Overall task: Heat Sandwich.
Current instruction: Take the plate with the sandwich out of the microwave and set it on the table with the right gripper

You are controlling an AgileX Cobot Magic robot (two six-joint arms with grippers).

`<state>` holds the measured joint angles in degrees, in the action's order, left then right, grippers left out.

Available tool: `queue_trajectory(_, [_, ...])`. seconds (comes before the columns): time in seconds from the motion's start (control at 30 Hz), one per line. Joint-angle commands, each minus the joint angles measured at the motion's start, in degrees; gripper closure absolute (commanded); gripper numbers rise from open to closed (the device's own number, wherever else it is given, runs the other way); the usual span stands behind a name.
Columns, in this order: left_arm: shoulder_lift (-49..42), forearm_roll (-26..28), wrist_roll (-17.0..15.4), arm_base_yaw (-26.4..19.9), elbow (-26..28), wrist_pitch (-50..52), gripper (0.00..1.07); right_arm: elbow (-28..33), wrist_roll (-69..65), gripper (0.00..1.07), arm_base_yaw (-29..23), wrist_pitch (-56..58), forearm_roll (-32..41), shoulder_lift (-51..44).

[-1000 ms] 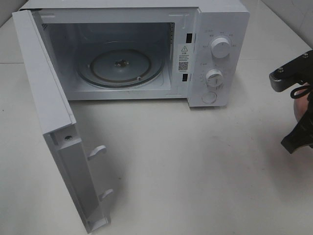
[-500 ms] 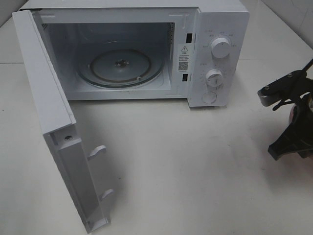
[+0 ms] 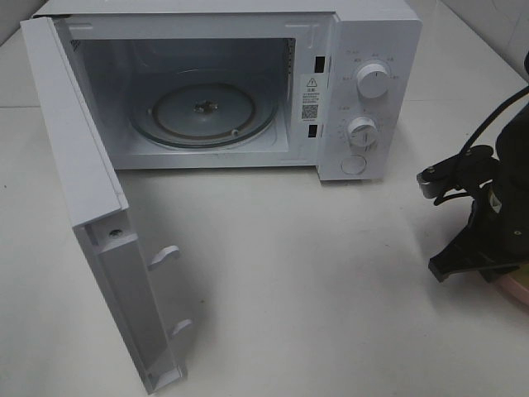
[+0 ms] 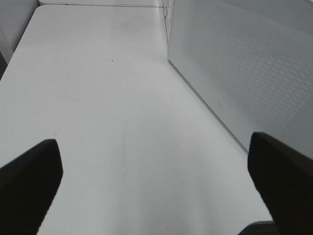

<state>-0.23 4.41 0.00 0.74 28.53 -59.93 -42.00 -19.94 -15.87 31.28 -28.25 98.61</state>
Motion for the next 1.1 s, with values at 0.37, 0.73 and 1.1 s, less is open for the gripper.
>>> queue_trajectory(0.37, [-1.32, 0.06, 0.0, -0.11, -0.29, 0.74, 0.09, -0.11, -0.97, 1.04, 0.4, -1.09, -1.55, 2.23])
queue_trajectory(0.73, [-1.32, 0.06, 0.0, -0.11, -0.29, 0.74, 0.09, -0.11, -0.97, 0.88, 0.4, -1.09, -1.32, 2.23])
queue_trajectory(1.1, [-1.32, 0.06, 0.0, -0.11, -0.29, 0.74, 0.09, -0.17, -0.92, 0.64, 0.4, -0.74, -1.2, 0.69])
